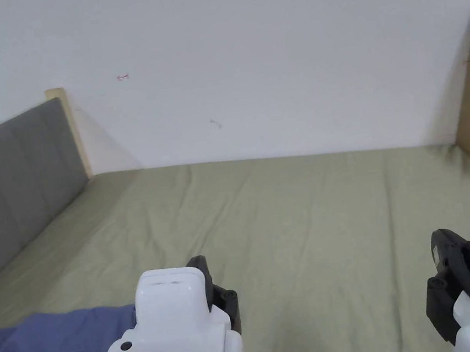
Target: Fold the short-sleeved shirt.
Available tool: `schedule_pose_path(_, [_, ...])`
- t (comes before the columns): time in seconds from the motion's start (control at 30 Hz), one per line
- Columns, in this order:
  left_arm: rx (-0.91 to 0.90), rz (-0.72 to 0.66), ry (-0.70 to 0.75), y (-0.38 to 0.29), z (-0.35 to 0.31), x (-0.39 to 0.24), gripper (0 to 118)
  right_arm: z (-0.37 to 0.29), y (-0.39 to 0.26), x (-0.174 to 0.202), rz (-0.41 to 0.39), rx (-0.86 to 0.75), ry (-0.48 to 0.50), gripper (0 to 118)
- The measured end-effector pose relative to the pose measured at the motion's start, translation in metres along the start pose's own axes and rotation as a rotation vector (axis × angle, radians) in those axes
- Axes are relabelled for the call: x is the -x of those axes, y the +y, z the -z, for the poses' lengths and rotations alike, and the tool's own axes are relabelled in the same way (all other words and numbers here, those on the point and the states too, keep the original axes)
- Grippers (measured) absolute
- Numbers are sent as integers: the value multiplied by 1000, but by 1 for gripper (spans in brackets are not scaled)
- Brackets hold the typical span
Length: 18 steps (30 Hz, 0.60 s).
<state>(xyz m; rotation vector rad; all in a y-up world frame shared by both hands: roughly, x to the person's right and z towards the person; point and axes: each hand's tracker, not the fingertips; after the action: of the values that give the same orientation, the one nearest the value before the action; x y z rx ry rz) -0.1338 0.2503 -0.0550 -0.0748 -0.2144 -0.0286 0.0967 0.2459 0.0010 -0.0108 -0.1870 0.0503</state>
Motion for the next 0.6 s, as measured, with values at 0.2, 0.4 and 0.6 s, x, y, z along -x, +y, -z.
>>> schedule_pose_path(0.2, [7,-32,283,0,-32,66,0,19,9,68,-3,9,245,0])
schedule_pose_path(0.4, [57,-41,462,-10,-62,116,0,24,5,133,-24,80,450,0])
schedule_pose_path(0.6, [216,-143,467,-33,-36,141,0,32,-13,144,-57,128,500,0])
